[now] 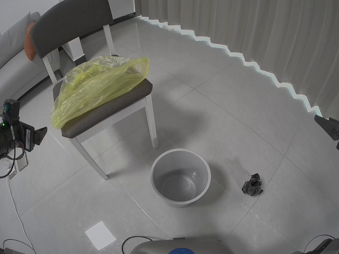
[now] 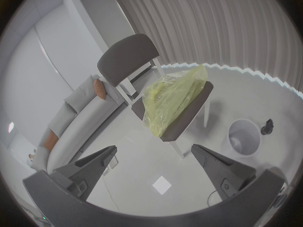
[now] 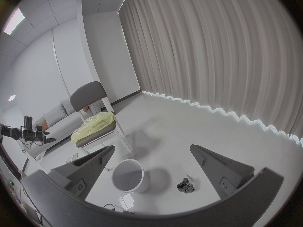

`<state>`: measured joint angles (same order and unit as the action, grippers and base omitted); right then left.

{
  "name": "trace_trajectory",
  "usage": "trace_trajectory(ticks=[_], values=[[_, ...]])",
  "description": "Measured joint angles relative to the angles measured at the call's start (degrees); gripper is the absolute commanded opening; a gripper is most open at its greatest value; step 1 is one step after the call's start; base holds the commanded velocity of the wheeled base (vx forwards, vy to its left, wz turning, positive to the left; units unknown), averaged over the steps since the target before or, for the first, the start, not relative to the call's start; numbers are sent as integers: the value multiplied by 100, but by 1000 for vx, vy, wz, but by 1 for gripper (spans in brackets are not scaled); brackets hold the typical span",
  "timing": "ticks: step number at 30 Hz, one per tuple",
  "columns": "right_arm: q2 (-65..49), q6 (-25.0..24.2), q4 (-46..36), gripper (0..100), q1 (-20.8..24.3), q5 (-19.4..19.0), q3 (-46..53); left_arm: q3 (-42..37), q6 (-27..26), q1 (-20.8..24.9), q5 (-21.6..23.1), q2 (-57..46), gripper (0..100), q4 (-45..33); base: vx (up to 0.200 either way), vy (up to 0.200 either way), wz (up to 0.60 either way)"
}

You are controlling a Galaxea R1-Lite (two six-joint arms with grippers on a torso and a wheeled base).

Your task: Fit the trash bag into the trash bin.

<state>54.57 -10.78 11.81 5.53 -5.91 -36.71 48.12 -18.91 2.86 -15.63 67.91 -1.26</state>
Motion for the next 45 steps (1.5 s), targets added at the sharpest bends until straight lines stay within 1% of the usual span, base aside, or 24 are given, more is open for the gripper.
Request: trace_trajectory(ticks=[4, 9, 14, 18, 23, 29, 33, 40, 45], values=[[39, -4, 0, 100, 20, 11, 0, 262, -208, -4, -106, 439, 100, -2, 0, 0, 0], [67, -4, 0, 100, 24, 33, -2, 529, -252, -4, -152, 997, 100, 28, 0, 0, 0], [117, -4, -2, 100, 2, 9, -4, 847, -274, 0, -266, 1653, 100, 284, 0, 0, 0], [179, -4, 0, 100, 2, 11, -4, 1035, -321, -2, -319, 1930, 100, 311, 0, 0, 0], [244, -2, 6, 100, -5, 11, -9, 1374, -561, -9, -339, 2321, 100, 319, 0, 0, 0], [277, -2, 6, 100, -30, -10, -12, 1765, -699, 35, -667, 2837, 100, 317, 0, 0, 0], [328, -2, 1, 100, -41, -11, -4, 2024, -761, 61, -769, 3151, 100, 319, 0, 0, 0], [395, -2, 4, 100, -88, -13, 2, 2334, -1354, -22, -976, 3501, 100, 335, 0, 0, 0], [411, 0, 4, 100, -116, -18, 2, 2528, -1437, -94, -1150, 3616, 100, 344, 0, 0, 0]])
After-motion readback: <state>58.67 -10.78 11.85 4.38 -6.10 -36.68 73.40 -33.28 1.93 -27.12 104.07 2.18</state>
